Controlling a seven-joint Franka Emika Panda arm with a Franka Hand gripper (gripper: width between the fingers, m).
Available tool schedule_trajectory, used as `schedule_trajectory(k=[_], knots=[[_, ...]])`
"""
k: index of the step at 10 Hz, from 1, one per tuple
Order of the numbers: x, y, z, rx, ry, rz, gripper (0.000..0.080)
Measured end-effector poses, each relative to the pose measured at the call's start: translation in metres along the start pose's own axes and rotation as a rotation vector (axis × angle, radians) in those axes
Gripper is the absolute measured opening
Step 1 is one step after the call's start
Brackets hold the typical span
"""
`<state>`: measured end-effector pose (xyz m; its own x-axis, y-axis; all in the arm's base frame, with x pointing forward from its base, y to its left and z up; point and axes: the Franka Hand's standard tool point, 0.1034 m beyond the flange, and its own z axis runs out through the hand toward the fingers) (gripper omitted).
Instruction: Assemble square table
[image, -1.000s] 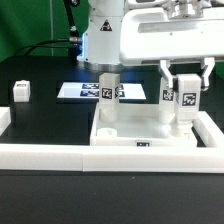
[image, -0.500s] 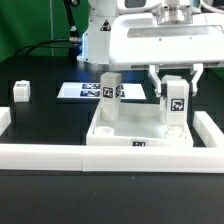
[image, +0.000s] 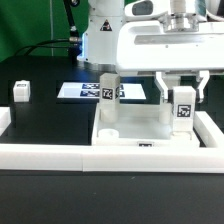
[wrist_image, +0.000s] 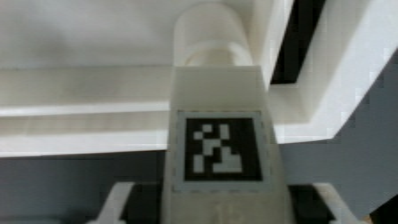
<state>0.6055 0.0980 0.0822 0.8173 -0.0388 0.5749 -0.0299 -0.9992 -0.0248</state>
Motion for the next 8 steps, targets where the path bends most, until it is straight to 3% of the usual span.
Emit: schedule_trajectory(k=[2,8], knots=[[0.002,-0.018,0.001,0.022,-0.01,0.011,0.0291],[0.004,-0.019,0.002,0.021,-0.011,0.024,0.0291]])
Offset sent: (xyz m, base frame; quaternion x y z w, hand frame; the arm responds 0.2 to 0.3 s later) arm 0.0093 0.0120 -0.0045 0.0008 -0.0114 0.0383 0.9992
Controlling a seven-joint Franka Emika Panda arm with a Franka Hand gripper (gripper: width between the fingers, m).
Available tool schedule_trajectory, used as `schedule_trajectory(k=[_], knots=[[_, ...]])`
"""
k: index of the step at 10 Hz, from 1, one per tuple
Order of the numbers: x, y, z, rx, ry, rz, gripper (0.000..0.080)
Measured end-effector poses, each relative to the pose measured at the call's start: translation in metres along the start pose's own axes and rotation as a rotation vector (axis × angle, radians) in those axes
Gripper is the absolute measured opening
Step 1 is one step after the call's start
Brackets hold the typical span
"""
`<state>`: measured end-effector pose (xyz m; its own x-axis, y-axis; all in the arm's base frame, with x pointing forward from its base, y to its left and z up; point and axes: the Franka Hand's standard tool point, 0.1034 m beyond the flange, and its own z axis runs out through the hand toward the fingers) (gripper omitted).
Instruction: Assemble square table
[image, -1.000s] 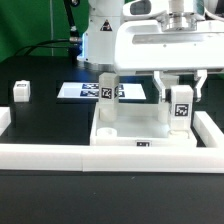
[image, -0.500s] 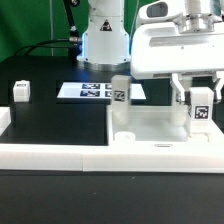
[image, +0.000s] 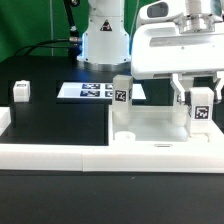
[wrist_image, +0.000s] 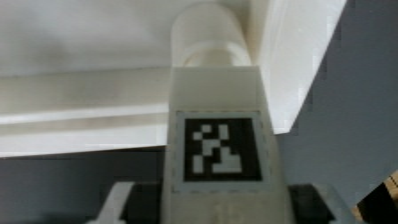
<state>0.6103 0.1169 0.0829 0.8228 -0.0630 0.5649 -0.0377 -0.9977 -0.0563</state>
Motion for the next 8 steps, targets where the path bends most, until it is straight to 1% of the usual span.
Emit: schedule_trajectory(k=[1,2,3,4,5,6,8], knots=[[-0.0005,-0.0008,-0.0005,0.001,-0.007,0.014,0.0291],[-0.0039,-0.0004,-0.0035,-0.01,-0.048,0.085,0.0291],[-0.0027,-0.0025,-0.0041,-0.037,-0.044,0.116,0.0291],[-0.0011,-0.0032,-0.0028,-0.057,-0.023,0.119,0.0291],[-0.0018,-0.003,0.0004,-0.076,0.007,0.119,0.0291],[-0.0012,-0.0039,0.0012,-0.088,0.051,0.109,0.0291],[-0.0001,-0.0034,0.0017,-0.089,0.052,0.109,0.0291]])
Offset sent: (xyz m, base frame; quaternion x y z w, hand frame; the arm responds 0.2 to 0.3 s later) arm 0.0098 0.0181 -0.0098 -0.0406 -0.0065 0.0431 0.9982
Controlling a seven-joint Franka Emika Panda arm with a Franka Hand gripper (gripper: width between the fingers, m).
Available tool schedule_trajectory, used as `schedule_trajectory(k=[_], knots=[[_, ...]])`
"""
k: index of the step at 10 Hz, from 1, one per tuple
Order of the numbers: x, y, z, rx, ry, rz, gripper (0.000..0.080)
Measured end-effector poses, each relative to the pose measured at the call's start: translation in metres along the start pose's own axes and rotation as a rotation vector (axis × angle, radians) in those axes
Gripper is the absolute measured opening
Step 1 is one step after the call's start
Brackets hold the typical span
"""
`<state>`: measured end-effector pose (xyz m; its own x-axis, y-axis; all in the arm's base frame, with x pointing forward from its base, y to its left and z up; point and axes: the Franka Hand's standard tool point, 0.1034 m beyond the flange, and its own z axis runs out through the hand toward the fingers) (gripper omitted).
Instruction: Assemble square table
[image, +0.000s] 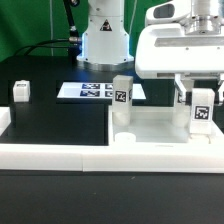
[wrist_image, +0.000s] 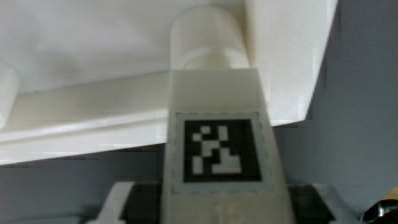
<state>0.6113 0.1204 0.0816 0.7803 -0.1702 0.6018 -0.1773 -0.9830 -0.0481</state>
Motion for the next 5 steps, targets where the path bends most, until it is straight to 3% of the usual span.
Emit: schedule_trajectory(k=[4,5], knots=[[0.0019,0.0039,0.0015,-0.001,-0.008,0.007,0.0291],[0.0,0.0041,0.0023,-0.001,-0.016,0.007,0.0355]])
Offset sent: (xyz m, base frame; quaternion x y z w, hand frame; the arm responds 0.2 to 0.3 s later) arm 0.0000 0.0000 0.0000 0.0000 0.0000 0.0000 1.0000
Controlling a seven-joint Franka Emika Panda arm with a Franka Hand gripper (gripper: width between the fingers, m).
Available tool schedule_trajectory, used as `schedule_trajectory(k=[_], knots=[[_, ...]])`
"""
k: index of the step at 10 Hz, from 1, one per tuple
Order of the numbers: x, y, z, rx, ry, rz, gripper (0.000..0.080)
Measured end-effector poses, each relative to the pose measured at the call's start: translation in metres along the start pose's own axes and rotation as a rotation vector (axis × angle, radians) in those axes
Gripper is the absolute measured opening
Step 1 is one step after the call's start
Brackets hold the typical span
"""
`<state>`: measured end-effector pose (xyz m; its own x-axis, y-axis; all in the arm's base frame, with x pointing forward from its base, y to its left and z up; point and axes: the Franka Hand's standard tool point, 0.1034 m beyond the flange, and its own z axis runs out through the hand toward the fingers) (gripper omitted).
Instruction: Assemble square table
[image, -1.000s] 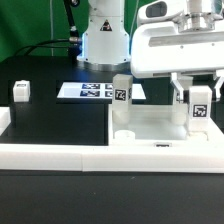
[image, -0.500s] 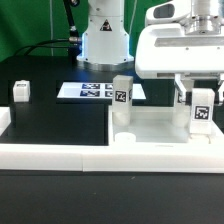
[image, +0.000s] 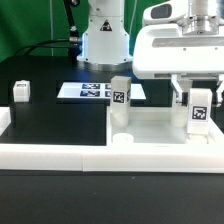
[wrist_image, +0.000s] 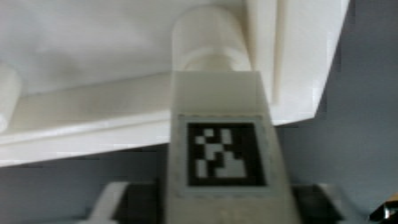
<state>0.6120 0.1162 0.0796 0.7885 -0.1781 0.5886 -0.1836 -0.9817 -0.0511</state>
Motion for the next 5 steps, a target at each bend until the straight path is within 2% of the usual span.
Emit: schedule_trajectory(k=[1,2,3,5], knots=[[-0.0002,0.0001,0.0001,0.0,0.0,0.0,0.0541],[-0.0004,0.0002,0.0002,0.0,-0.001,0.0,0.0541],[-0.0007,0.0003,0.0003,-0.001,-0.001,0.0,0.063],[-0.0011,0.0005,0.0005,-0.001,-0.002,-0.001,0.0644]])
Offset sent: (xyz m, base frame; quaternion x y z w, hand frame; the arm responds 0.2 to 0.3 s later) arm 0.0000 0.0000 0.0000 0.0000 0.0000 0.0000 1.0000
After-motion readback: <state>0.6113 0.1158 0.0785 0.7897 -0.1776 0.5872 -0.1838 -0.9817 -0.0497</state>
